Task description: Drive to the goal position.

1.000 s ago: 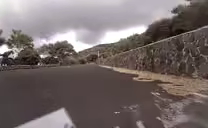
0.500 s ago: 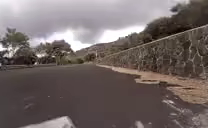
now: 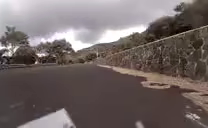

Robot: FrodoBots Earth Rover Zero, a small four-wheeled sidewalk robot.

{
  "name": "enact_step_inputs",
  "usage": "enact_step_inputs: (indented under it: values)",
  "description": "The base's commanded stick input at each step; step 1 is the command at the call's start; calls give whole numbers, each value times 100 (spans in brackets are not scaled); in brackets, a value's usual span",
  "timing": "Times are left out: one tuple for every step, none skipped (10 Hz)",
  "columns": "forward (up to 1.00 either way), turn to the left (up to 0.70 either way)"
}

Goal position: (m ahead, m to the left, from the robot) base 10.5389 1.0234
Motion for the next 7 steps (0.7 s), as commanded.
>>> enact_step_inputs:
  values:
    - [100, 0]
    - [100, 0]
    - [100, 0]
    - [100, 0]
    - [100, 0]
    - [100, 0]
    - [100, 0]
